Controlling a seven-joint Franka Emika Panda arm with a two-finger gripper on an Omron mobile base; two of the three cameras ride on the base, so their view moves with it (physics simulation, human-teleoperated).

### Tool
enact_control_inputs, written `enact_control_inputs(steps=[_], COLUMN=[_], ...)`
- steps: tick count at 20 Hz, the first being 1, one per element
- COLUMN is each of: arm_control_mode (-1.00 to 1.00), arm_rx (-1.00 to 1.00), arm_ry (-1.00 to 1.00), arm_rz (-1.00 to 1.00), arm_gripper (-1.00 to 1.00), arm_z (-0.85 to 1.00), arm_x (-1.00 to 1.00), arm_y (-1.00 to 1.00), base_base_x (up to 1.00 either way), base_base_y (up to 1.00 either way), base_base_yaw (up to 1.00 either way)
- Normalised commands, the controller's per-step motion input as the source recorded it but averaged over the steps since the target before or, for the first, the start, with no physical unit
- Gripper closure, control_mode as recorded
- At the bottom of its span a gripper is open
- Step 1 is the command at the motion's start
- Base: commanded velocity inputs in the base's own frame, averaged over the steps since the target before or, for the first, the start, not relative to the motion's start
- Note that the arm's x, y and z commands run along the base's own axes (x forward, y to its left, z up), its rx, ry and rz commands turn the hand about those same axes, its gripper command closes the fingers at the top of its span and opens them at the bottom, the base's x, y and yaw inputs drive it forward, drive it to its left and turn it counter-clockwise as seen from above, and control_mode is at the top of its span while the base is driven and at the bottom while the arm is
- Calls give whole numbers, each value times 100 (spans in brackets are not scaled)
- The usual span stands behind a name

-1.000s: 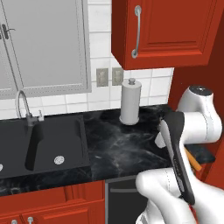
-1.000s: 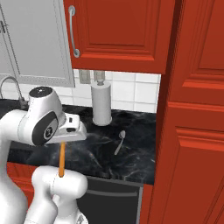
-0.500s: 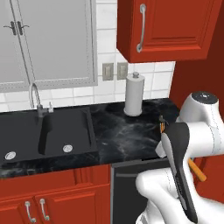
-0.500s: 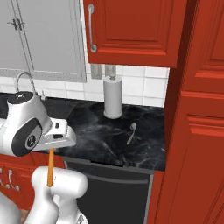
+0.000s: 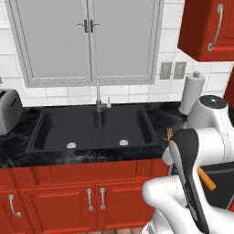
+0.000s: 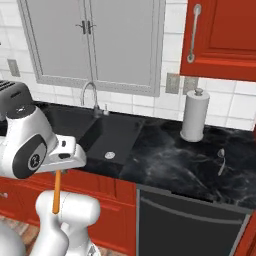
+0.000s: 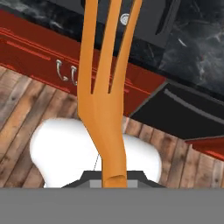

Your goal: Take the fork and place it on the left side of the plate. Then take the spoon and place it on the right side of the plate. Make sure they're directly next to the plate.

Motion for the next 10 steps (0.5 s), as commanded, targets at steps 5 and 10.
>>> enact_control_inputs(steps=[5, 10], arm_control_mode=[100, 100], arm_rx=[0, 0], arm_ry=[0, 0], arm_rz=[0, 0], arm_gripper=[100, 100], arm_z=[0, 0], arm_x=[0, 0], arm_y=[0, 0], base_base_x=[-27, -38], base_base_y=[100, 100], base_base_yaw=[38, 38])
